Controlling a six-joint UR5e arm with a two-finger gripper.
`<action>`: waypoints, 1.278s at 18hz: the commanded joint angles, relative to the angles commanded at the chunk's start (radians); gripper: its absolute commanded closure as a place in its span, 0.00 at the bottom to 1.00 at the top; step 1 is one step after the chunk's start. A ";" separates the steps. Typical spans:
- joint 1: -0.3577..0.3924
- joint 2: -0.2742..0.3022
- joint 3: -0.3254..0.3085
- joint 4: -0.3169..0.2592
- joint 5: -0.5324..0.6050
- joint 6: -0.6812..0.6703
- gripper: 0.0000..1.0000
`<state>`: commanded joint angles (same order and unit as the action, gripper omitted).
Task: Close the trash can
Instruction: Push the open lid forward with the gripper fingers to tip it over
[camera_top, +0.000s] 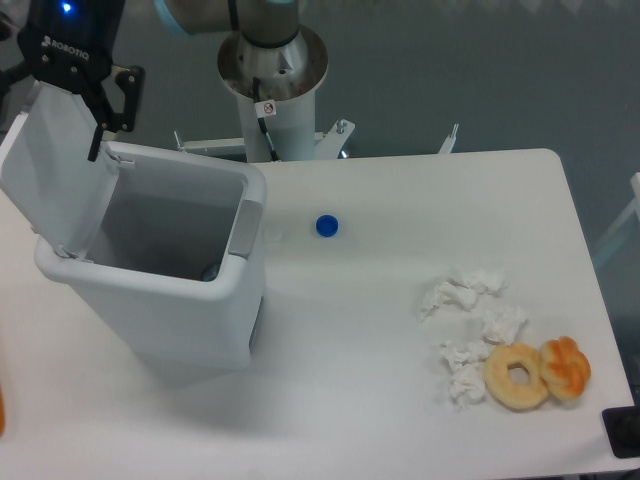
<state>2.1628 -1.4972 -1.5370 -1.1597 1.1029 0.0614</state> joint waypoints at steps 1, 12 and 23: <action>0.014 0.008 0.000 0.000 0.000 0.000 0.00; 0.068 0.006 -0.003 -0.002 0.002 0.000 0.00; 0.158 0.003 -0.031 -0.002 0.000 0.081 0.00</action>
<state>2.3208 -1.4941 -1.5677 -1.1612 1.1029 0.1426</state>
